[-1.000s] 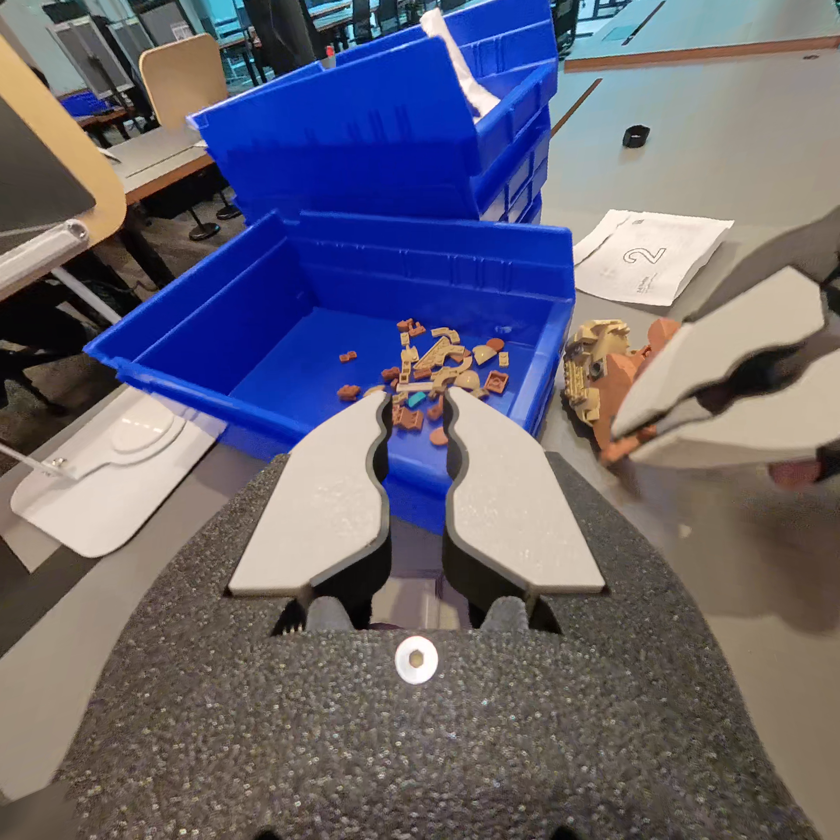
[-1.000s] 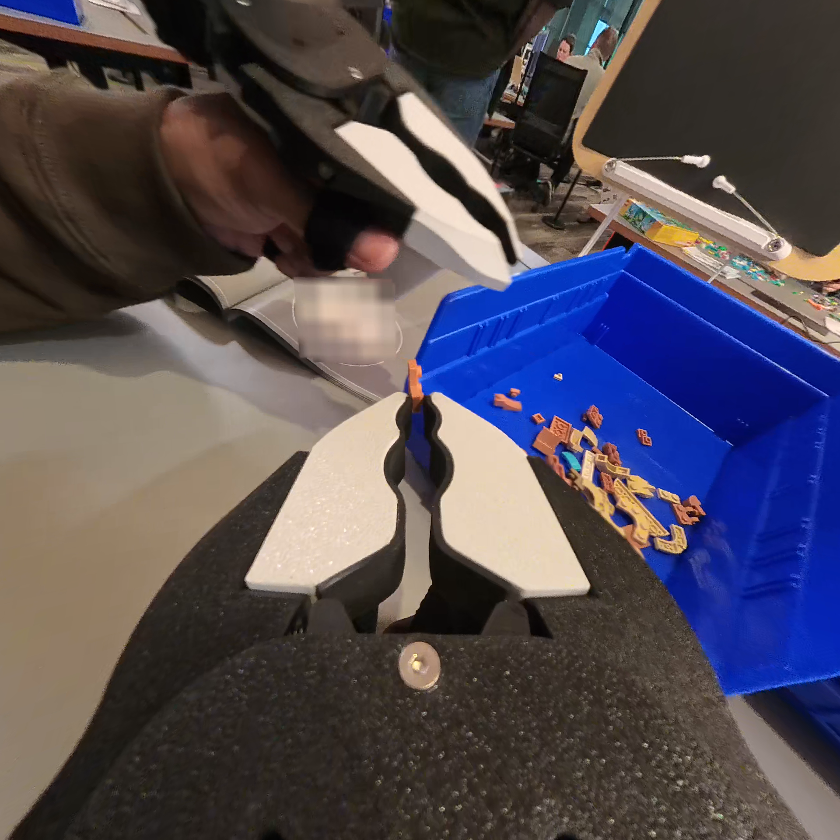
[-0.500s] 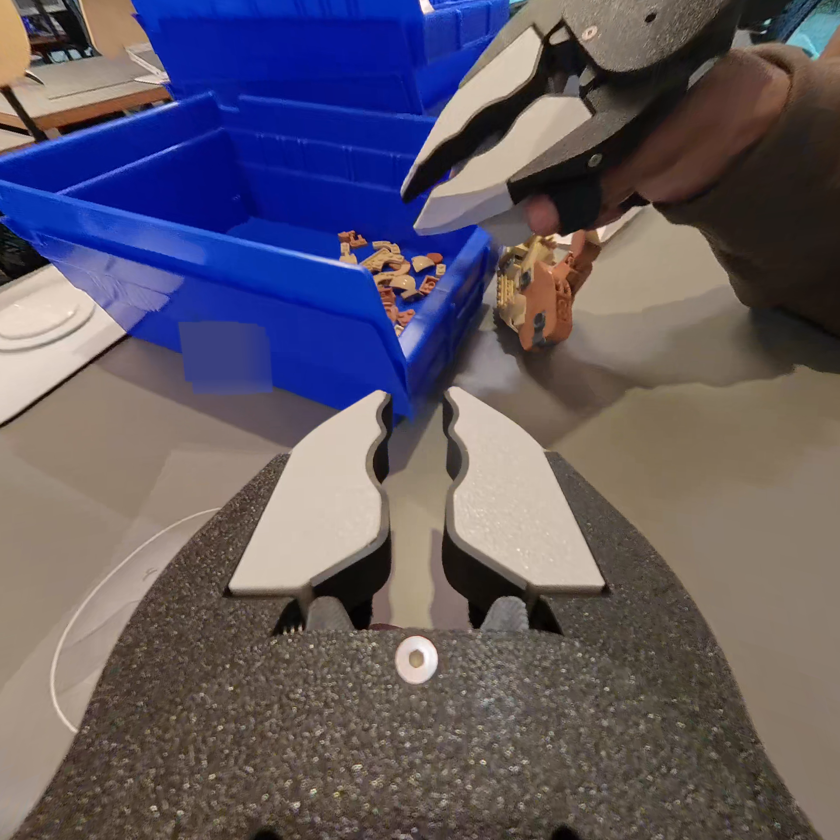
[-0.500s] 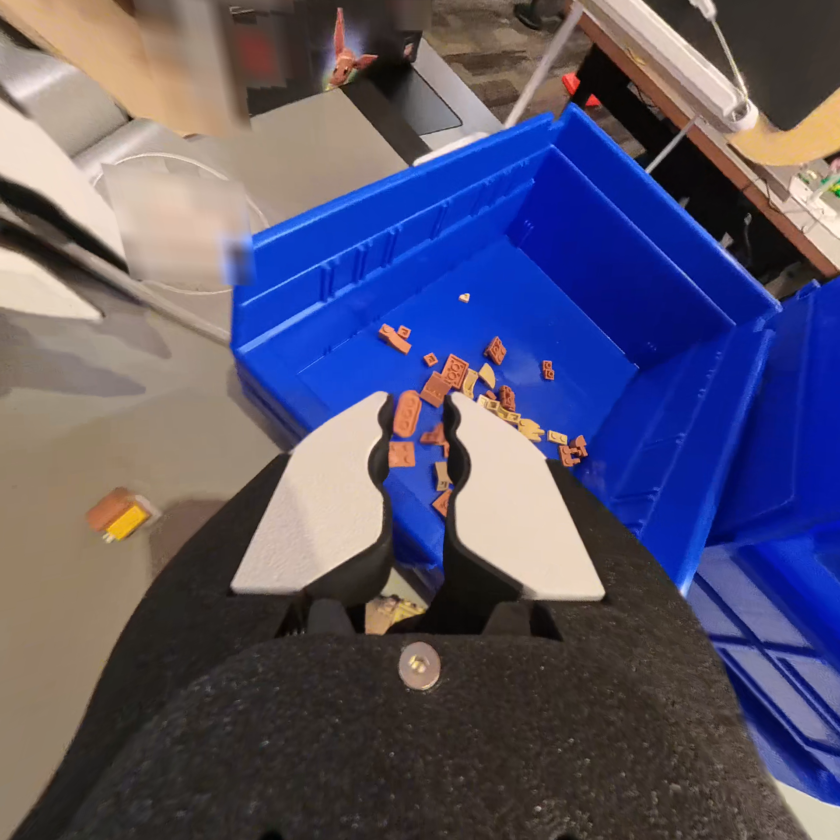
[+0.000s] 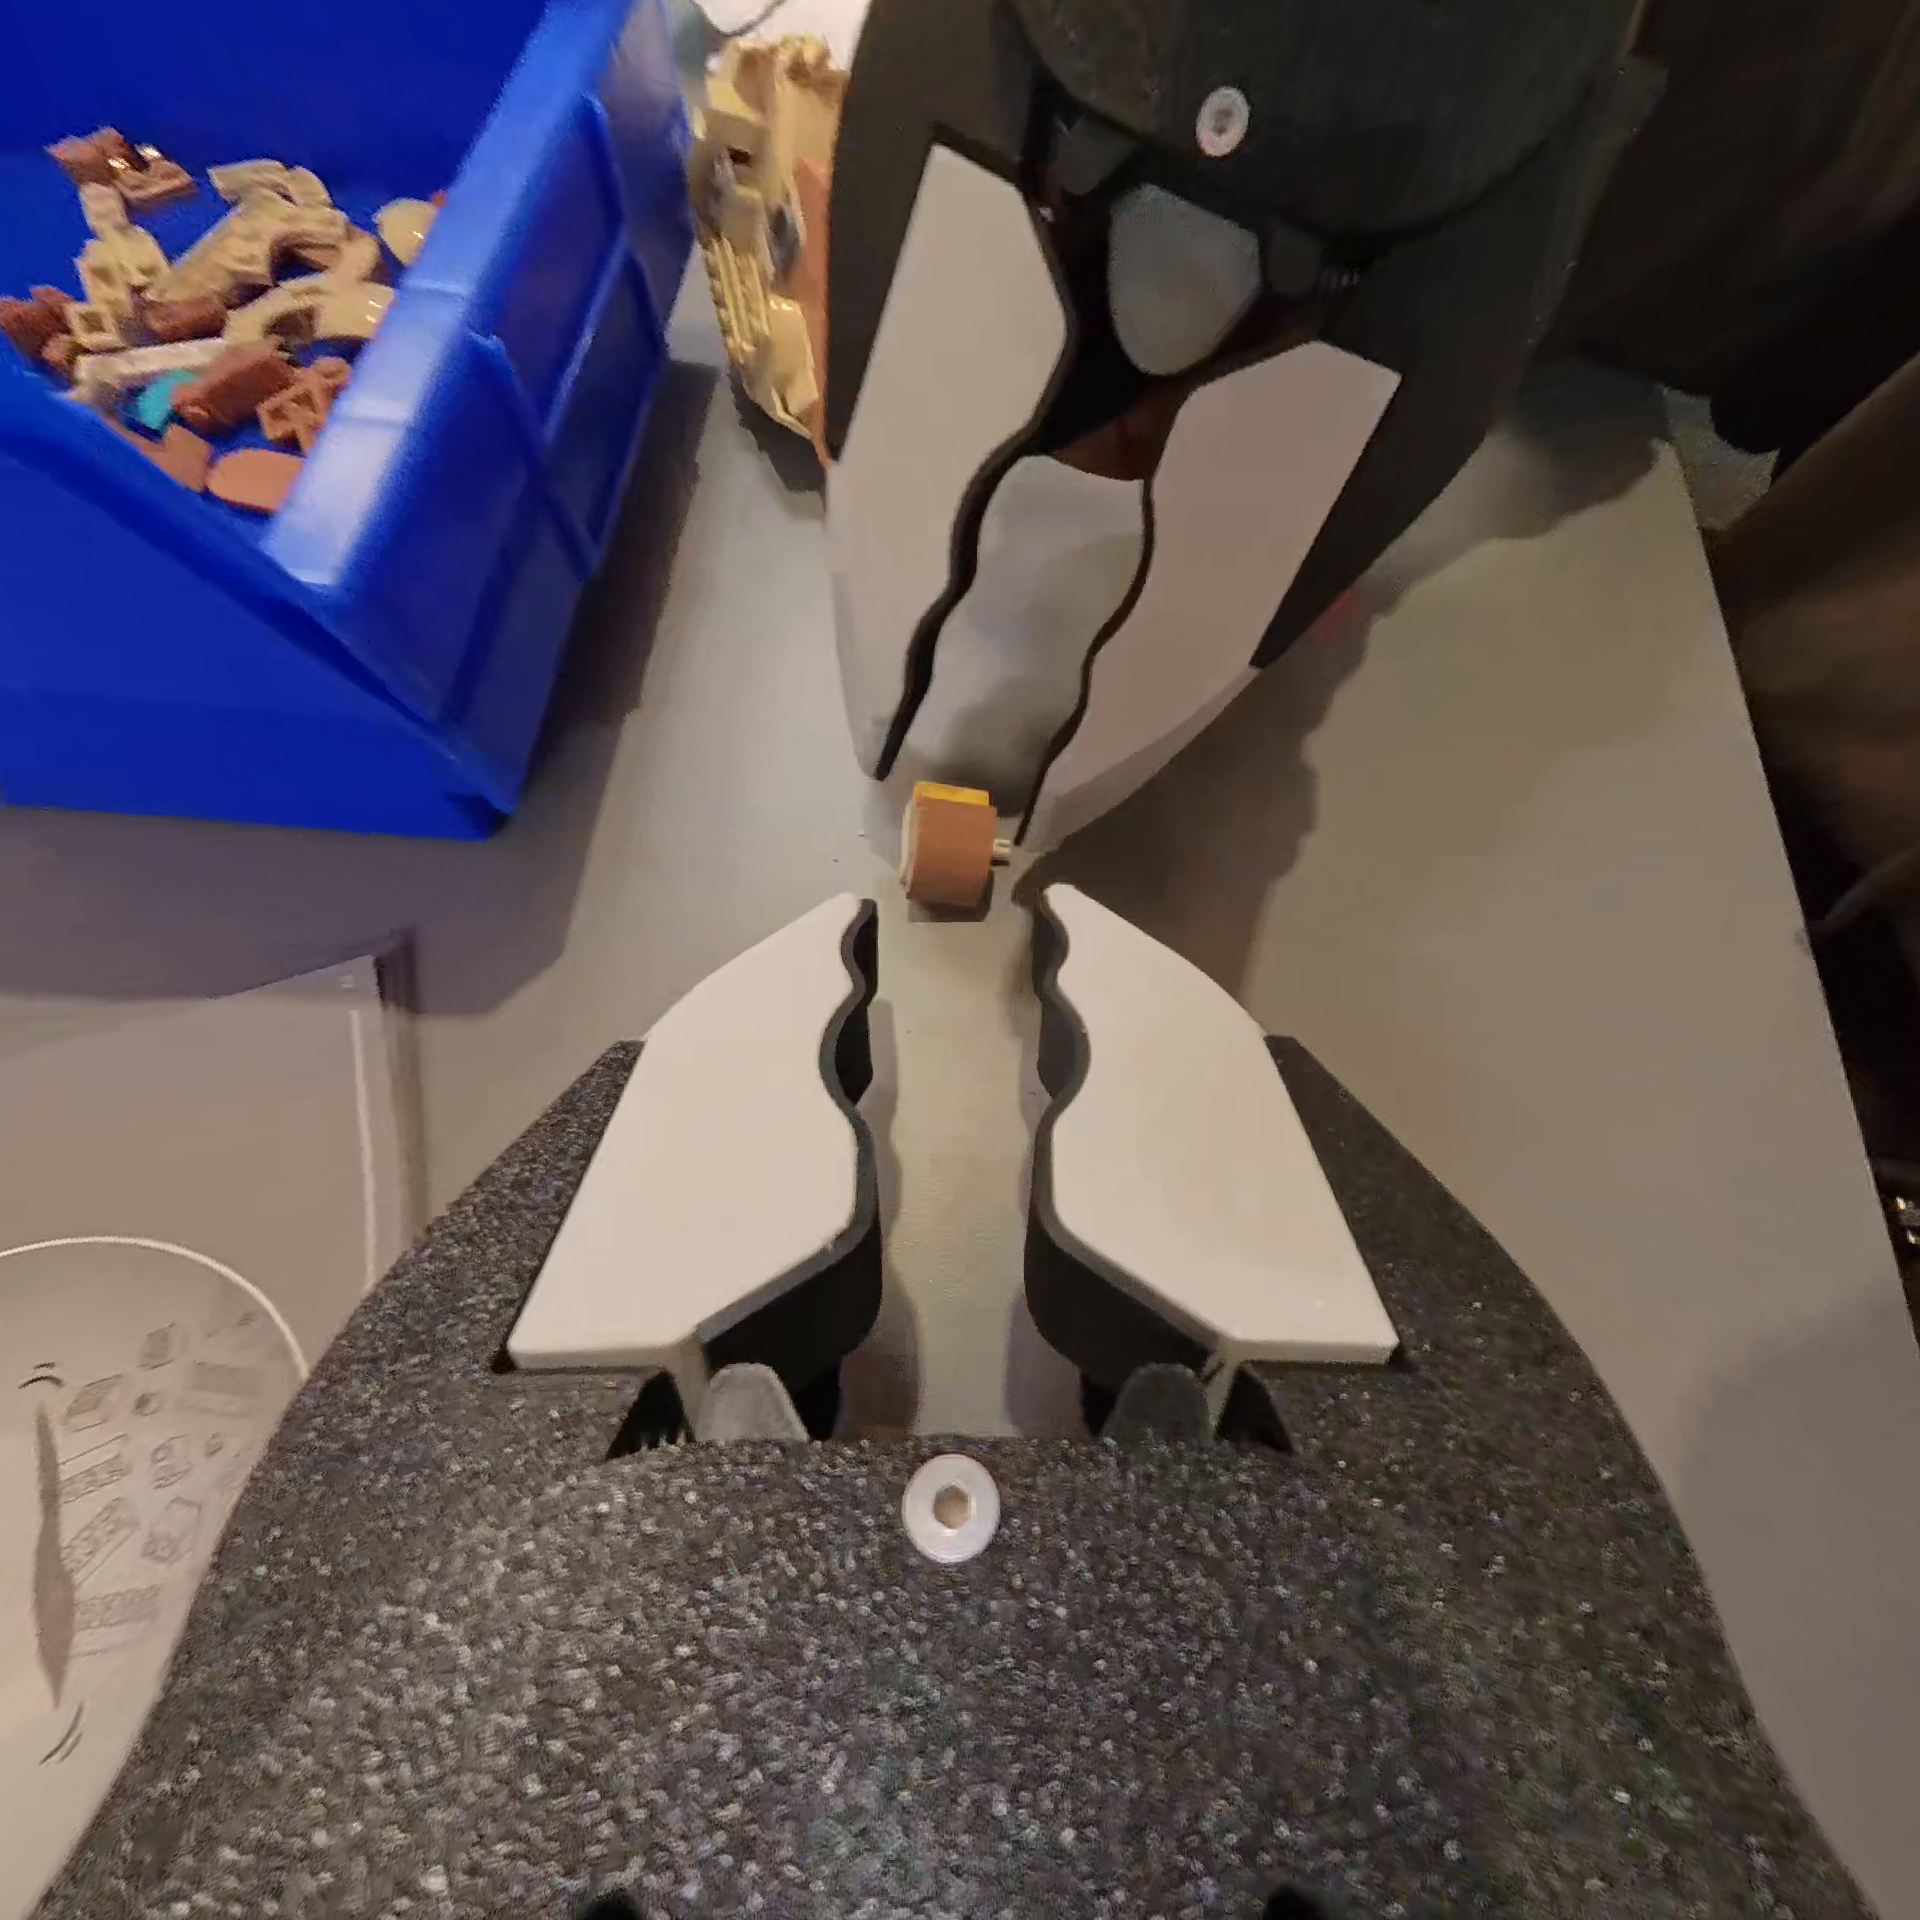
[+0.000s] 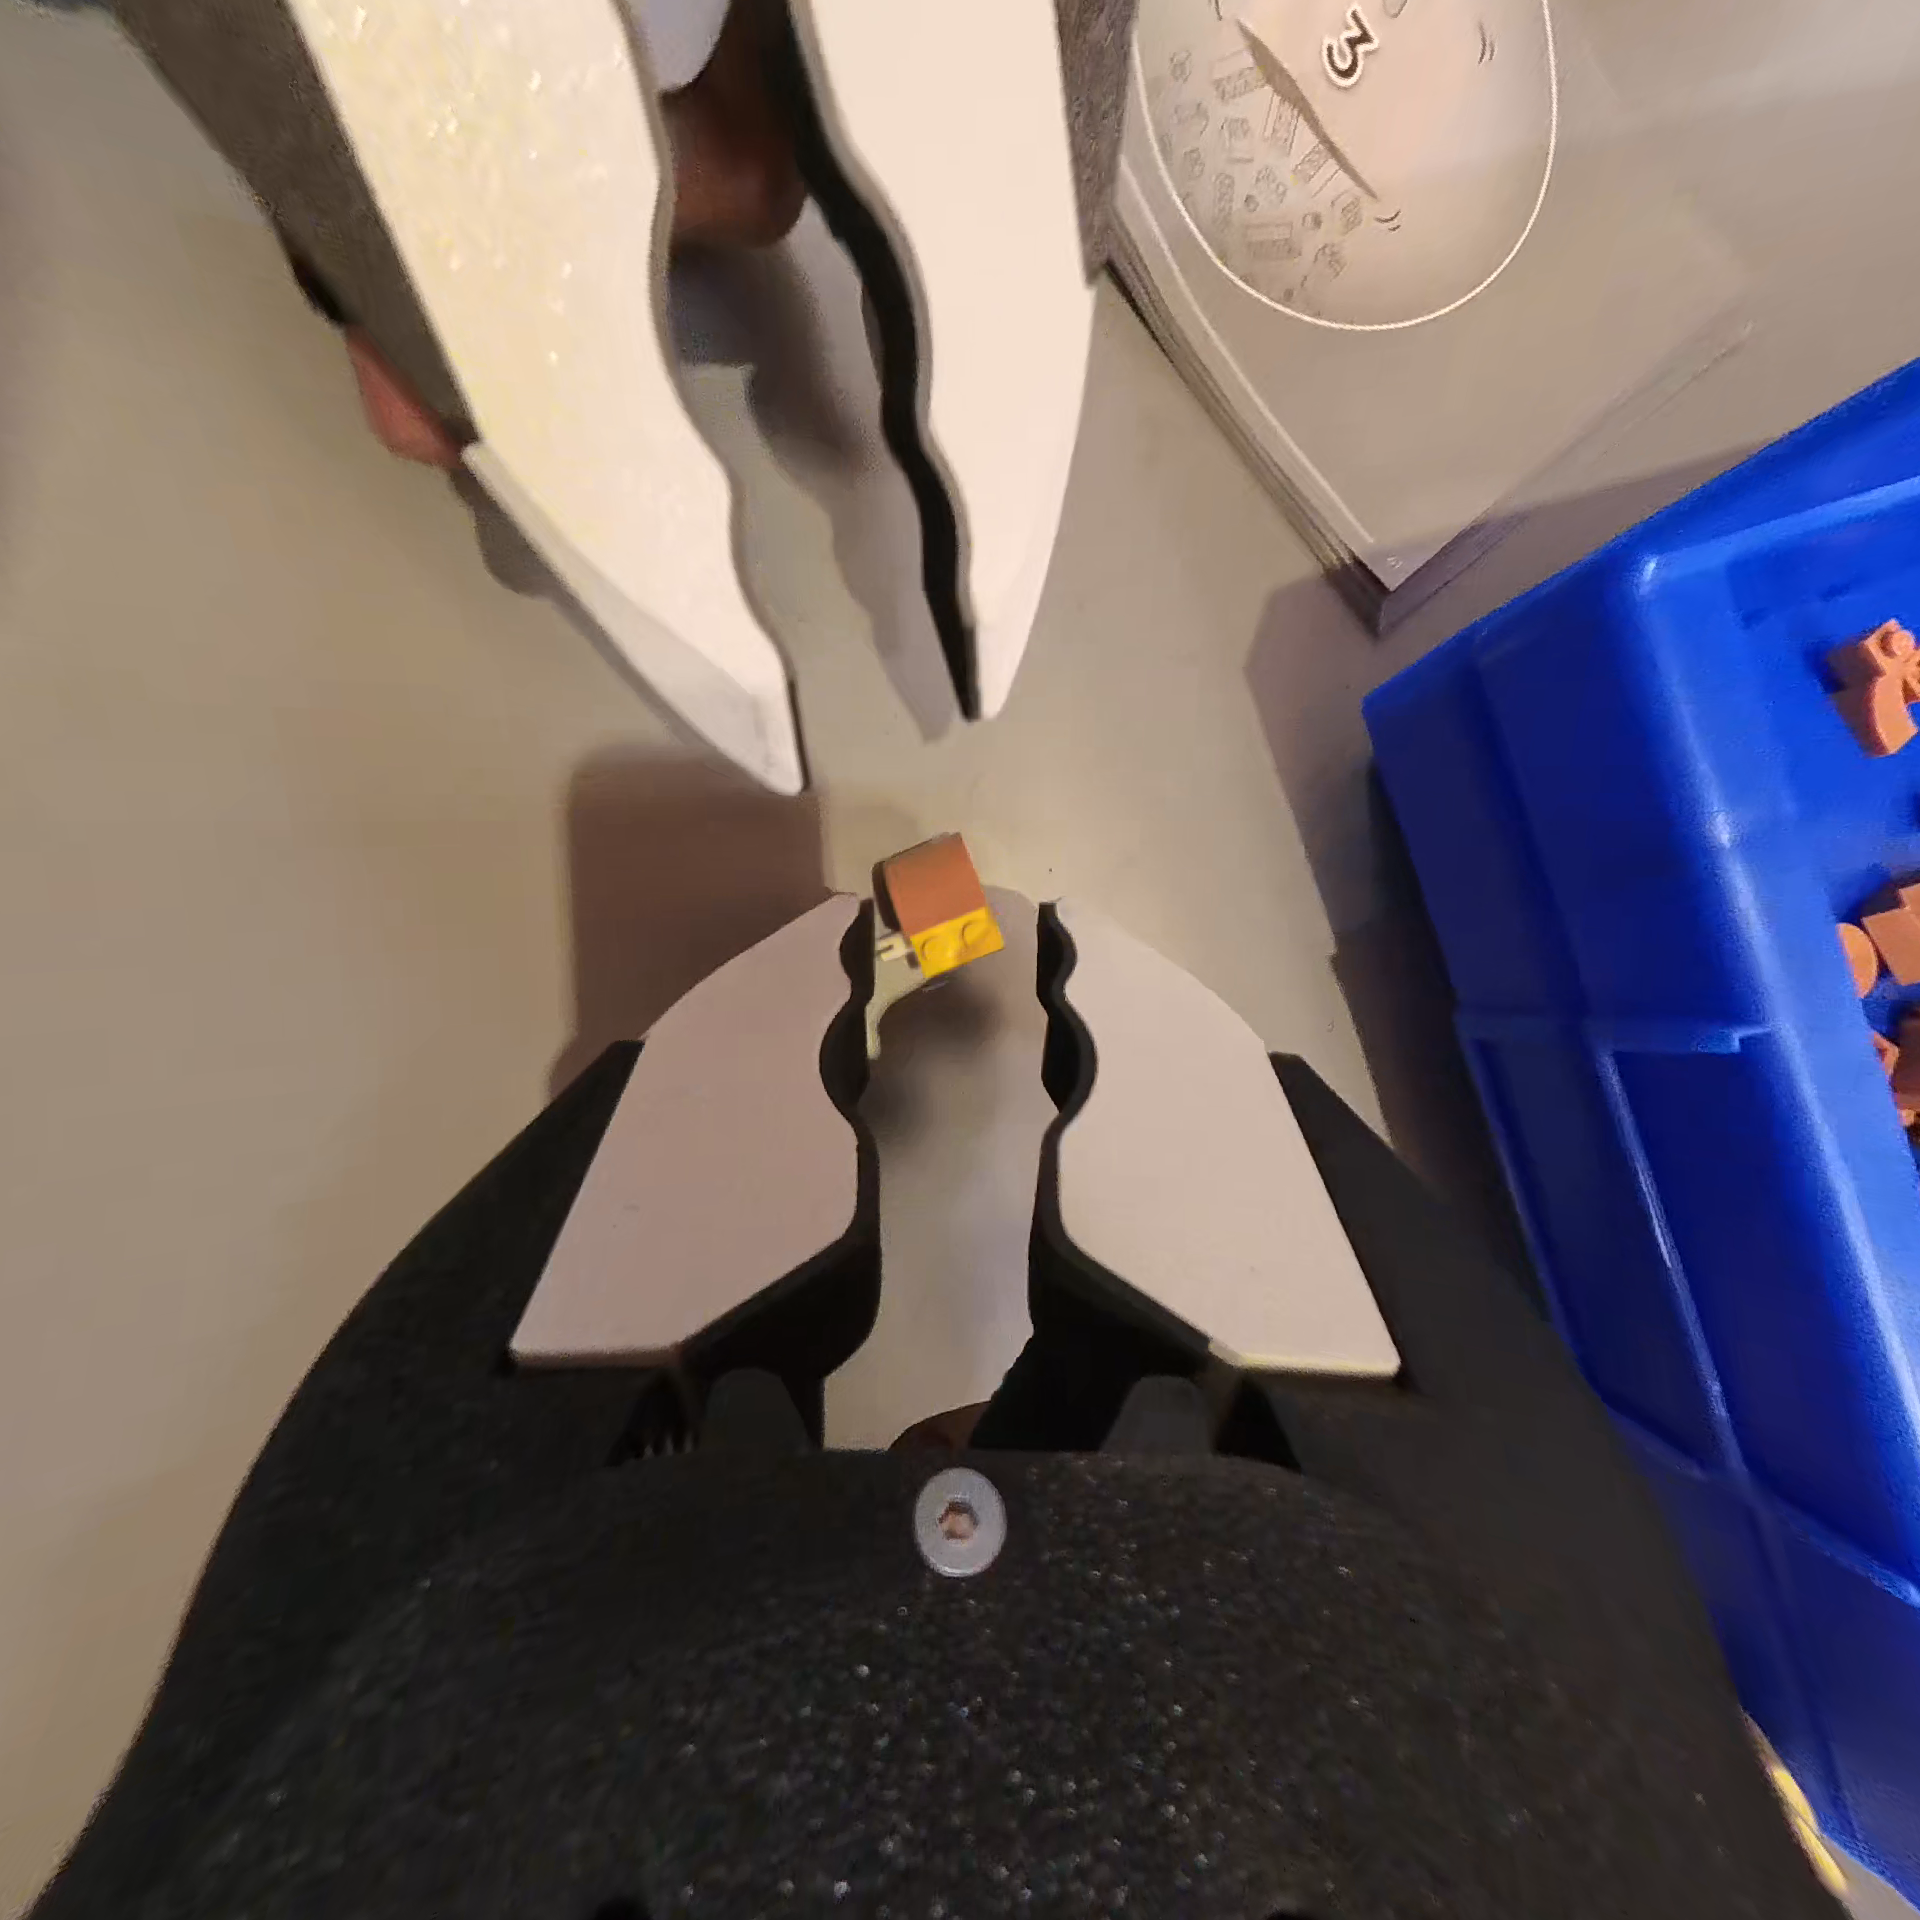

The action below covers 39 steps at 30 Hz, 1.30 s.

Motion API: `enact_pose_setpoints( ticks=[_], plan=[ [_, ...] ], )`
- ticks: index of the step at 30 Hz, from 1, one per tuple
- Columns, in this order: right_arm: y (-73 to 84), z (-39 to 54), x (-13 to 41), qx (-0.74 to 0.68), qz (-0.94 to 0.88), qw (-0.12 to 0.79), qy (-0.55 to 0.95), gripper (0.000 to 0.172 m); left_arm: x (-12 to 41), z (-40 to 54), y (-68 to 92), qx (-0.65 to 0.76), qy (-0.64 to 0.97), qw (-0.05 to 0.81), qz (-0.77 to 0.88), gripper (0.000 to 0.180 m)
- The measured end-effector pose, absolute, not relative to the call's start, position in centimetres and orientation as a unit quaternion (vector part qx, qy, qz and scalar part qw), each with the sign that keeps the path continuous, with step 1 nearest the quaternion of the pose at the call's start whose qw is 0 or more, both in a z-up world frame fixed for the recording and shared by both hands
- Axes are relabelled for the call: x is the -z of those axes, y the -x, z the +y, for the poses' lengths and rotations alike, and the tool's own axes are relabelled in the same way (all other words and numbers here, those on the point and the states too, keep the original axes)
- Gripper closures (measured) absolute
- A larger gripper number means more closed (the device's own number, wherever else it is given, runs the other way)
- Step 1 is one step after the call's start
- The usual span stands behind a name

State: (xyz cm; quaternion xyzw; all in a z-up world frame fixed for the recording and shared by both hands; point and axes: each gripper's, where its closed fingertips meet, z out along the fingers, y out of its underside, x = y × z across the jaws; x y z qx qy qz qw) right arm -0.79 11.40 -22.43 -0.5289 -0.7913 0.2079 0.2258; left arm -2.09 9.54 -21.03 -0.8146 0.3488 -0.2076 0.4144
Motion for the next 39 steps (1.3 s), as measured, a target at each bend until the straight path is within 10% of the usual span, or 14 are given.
enact_pose_setpoints(
  ticks=[18,39],
  plan=[
    [5.3,14.6,15.0,-0.554,-0.442,0.268,0.653,0.155,17.3,12.4,4.7,0.331,0.792,0.496,0.128,0.151],
    [5.9,13.2,15.6,-0.588,-0.415,0.279,0.636,0.155,16.0,12.7,5.4,0.219,0.764,0.582,0.173,0.173]
  ],
)
